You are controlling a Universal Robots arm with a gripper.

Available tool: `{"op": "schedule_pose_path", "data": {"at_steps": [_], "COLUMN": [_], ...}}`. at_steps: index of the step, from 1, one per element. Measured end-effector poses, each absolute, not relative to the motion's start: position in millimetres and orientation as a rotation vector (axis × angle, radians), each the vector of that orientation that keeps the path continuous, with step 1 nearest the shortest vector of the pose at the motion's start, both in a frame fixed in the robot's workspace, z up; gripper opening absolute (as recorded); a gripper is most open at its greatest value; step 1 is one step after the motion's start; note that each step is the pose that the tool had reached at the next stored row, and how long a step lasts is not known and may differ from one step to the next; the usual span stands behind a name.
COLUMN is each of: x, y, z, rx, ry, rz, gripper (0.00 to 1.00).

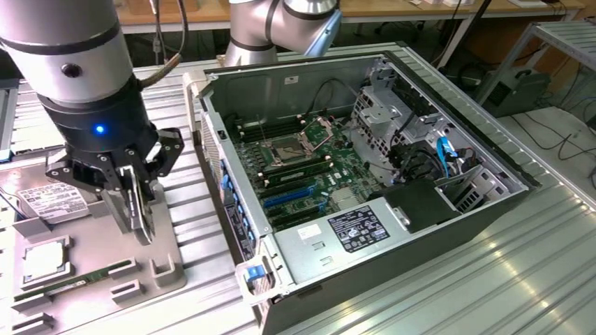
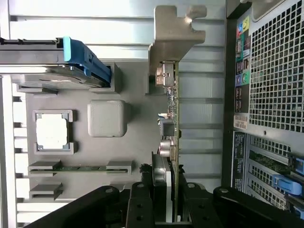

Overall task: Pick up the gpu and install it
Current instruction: 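Pick up the gpu and move the gpu toward the slot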

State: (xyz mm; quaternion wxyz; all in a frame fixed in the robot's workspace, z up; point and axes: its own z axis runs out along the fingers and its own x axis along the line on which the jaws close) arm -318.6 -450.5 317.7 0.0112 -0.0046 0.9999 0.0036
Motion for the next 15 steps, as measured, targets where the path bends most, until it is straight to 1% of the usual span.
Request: {"op": "schedule_pose_path", "data": {"at_steps": [2,5,15], "x": [-318.6,-318.6,-318.5], "y": [-450.5,-450.5,-450.5], "z": [335.6,372.0,416.0], "rx": [-0.014,-0.014,-0.014], "ry": [3.119,3.119,3.119], "rz": [0.013,0.013,0.013], "gripper": [0.28,0.28,0.28]}}
